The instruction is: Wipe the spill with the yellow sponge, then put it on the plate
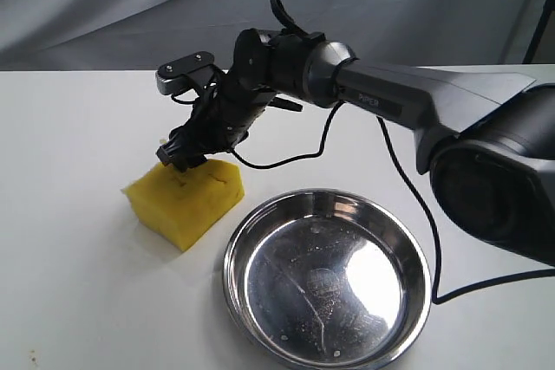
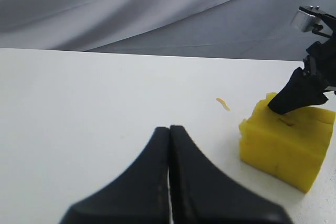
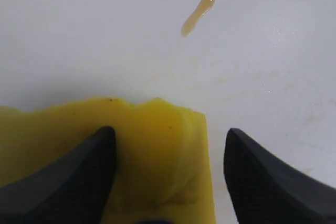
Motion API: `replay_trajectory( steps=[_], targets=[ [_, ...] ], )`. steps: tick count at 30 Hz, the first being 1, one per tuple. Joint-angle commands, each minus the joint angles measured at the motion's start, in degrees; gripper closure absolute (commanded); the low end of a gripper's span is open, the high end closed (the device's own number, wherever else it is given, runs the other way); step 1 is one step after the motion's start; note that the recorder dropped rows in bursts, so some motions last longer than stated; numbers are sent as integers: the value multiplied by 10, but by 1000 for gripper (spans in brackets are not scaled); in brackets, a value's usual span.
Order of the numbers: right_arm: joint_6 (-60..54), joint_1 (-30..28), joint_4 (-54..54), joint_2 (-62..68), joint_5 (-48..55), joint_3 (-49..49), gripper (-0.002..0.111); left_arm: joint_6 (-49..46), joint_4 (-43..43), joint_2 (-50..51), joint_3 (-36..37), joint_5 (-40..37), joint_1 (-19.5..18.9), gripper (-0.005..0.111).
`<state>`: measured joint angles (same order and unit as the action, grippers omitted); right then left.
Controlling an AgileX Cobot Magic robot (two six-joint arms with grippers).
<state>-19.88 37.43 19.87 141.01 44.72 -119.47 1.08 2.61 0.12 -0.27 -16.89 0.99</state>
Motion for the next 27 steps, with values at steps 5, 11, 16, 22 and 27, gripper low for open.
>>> replay_trajectory(
  steps=[5,11,16,22,27],
  targets=[
    [-3,-2,1,-8,-17,1,86,3,6,-1,3,5,3,107],
    [-3,-2,3,-41,-18,1,108,3,6,-1,3,5,3,107],
    [-22,-2,-10,-82,-26,1,108,3,6,-1,3,5,3,107],
    [-42,19,-98,-109,-2,1,108,3,6,-1,3,5,3,107],
    [-39,62,-227,-111,26,9,108,3,6,-1,3,5,3,107]
  ],
)
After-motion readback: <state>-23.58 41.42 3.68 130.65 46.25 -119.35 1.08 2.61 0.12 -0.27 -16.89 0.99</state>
